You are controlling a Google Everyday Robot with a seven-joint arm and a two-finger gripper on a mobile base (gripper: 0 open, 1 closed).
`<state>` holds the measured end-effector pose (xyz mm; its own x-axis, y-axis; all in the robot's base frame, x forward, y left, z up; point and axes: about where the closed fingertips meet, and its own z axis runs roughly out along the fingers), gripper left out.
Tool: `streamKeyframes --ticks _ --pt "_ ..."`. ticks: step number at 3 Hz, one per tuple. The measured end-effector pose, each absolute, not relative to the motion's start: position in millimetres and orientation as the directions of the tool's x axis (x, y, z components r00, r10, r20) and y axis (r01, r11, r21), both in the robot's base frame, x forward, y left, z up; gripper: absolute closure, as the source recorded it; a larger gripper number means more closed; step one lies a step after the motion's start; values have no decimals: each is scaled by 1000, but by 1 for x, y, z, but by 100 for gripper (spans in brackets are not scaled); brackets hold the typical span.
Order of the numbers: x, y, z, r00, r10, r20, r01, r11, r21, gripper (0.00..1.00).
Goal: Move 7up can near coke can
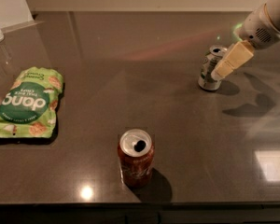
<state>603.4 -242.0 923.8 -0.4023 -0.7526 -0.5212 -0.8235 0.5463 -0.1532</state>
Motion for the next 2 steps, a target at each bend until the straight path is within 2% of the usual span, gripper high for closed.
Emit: streamKeyframes --ticks 1,2 --pt "604 -243 913 -419 -743 -522 -826 551 -120 0" --pt "606 -241 904 -423 -737 -526 -835 543 -88 24"
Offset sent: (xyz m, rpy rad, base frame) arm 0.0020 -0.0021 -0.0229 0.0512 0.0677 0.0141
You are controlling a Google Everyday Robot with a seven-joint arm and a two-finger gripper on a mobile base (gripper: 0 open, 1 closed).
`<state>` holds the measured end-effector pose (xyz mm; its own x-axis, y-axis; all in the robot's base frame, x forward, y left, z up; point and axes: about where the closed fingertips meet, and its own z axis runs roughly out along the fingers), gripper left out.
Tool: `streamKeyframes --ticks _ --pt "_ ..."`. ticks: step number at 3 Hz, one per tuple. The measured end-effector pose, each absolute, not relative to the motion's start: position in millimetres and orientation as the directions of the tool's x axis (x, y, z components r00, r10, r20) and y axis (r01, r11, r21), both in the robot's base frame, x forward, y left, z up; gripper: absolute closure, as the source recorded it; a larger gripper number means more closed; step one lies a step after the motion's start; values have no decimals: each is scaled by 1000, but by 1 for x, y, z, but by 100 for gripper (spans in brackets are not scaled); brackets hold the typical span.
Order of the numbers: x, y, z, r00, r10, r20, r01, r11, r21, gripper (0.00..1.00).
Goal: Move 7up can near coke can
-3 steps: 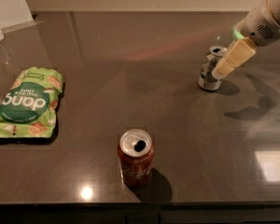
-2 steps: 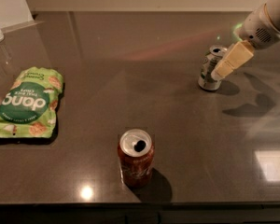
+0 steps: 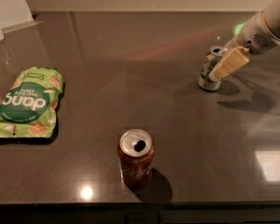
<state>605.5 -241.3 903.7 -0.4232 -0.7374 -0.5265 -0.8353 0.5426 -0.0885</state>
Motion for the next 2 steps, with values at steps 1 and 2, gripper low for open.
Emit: streamKeyframes --ticks 1,2 --pt "606 -236 901 -420 -735 -533 -846 530 -63 47" --pt "605 -231 905 -406 -732 -547 -856 514 -52 70"
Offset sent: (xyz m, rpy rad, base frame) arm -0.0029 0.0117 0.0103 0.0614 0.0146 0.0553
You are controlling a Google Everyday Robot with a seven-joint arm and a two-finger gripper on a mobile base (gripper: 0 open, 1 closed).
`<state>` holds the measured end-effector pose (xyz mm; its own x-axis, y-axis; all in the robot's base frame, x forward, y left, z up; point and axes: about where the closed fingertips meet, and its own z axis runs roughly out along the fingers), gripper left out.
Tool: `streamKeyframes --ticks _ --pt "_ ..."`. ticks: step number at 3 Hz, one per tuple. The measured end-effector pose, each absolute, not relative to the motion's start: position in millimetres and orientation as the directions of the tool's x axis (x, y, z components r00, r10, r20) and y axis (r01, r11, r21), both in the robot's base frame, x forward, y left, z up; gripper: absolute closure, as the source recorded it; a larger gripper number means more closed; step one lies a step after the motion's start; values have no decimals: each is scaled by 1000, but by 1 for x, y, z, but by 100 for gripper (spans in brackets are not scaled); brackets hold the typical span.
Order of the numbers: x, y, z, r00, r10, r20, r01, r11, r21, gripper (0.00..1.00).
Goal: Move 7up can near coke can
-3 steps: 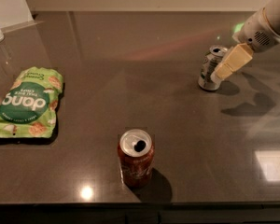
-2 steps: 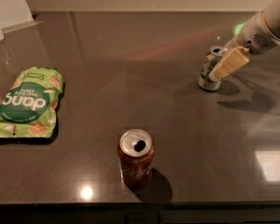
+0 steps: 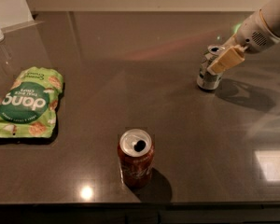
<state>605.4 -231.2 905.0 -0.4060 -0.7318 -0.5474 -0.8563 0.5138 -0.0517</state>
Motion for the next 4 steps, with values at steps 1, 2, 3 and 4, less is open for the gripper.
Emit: streamKeyframes --ticks 1,2,3,4 --pt "592 -221 911 -371 -735 -568 -881 471 -35 93" --pt "568 -205 926 -303 -755 -581 -922 387 -22 100" --pt "534 -189 938 -237 -778 -581 -955 296 -7 100" --pt "501 -173 946 -171 -800 -575 -978 207 2 100"
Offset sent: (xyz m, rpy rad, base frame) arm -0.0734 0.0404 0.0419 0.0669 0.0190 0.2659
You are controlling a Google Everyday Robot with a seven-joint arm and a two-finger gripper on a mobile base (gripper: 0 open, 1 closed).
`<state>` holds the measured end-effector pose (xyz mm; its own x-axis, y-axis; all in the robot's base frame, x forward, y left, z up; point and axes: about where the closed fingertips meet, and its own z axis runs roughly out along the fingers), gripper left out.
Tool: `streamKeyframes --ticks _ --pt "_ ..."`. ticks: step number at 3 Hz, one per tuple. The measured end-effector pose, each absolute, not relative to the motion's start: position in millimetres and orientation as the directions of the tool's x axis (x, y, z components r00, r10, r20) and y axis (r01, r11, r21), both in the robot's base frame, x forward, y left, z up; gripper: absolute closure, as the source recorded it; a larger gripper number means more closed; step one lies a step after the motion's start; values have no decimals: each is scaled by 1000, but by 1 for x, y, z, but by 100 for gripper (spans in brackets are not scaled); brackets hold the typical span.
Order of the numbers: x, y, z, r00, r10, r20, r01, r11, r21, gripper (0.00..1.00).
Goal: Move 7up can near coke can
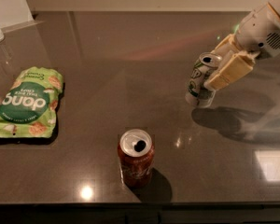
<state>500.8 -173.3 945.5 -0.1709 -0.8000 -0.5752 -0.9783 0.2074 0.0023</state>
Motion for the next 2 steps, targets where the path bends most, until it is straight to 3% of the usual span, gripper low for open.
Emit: streamKeyframes --ticks 2 --pt "421 -130 946 8 -842 -539 -997 34 -69 100"
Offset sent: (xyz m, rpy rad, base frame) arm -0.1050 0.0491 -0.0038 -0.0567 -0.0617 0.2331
